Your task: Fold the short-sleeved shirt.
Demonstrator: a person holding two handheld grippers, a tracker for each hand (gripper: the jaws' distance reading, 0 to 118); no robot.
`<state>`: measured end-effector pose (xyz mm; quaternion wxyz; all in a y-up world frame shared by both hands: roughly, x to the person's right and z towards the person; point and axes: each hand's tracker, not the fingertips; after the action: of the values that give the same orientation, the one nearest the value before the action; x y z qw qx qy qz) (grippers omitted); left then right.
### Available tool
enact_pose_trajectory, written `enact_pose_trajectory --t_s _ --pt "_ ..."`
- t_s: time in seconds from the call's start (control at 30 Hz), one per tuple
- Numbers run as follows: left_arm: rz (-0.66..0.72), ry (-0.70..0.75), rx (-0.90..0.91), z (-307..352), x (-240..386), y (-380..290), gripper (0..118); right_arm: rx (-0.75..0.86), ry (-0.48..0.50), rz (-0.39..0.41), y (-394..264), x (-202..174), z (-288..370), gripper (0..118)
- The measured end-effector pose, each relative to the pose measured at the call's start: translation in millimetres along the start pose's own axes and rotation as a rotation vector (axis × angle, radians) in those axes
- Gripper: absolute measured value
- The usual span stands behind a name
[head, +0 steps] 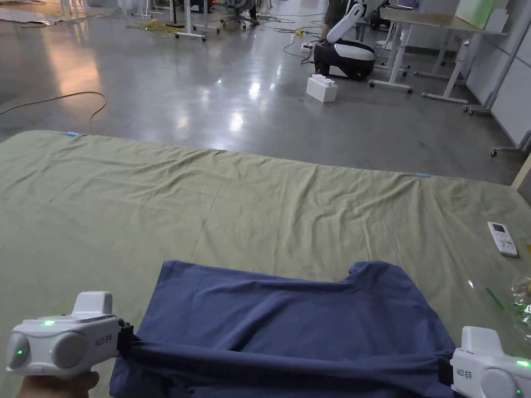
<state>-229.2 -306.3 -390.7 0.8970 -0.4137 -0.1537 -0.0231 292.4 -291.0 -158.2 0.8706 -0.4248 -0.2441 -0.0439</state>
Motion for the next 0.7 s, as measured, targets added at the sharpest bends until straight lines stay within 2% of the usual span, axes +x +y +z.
enact_pose_trajectory --t_s 0.13,0.37,0.43,0.47,0.5,0.53,0.57,0.6,0.63,0.7 --pt "0.042 0.009 -0.013 -13.4 -5.2 7.6 7 0.010 0.024 -0.003 10.4 -0.6 -21.4 6" --pt "0.075 0.014 -0.056 -39.7 -2.6 10.1 7 -0.013 0.005 0.045 15.5 -12.0 -52.6 8" --pt "0.068 0.019 -0.060 -43.3 -1.6 9.4 7 -0.015 0.007 0.071 12.2 -13.6 -57.4 24" --pt "0.068 0.022 -0.063 -43.4 -1.6 9.5 8 0.004 0.006 0.090 9.5 -15.7 -56.2 41" --pt "0.067 0.021 -0.062 -42.5 -2.0 8.3 12 0.036 0.002 0.111 7.0 -16.5 -53.7 61" --pt "0.063 0.014 -0.054 -40.4 -2.8 7.8 21 0.051 -0.002 0.123 4.6 -17.3 -51.1 72" --pt "0.055 0.016 -0.036 -36.6 -2.8 7.4 36 0.062 -0.003 0.128 2.4 -18.0 -46.4 78" --pt "0.039 0.024 -0.014 -31.8 -2.4 7.3 58 0.088 0.003 0.134 -0.5 -19.7 -39.4 79" --pt "0.025 0.028 0.004 -27.9 -3.6 5.7 69 0.130 0.014 0.133 -2.7 -20.5 -31.9 79" --pt "0.009 0.007 0.036 -14.5 -3.3 2.7 70 0.212 0.019 0.125 -8.4 -23.3 -14.2 79"
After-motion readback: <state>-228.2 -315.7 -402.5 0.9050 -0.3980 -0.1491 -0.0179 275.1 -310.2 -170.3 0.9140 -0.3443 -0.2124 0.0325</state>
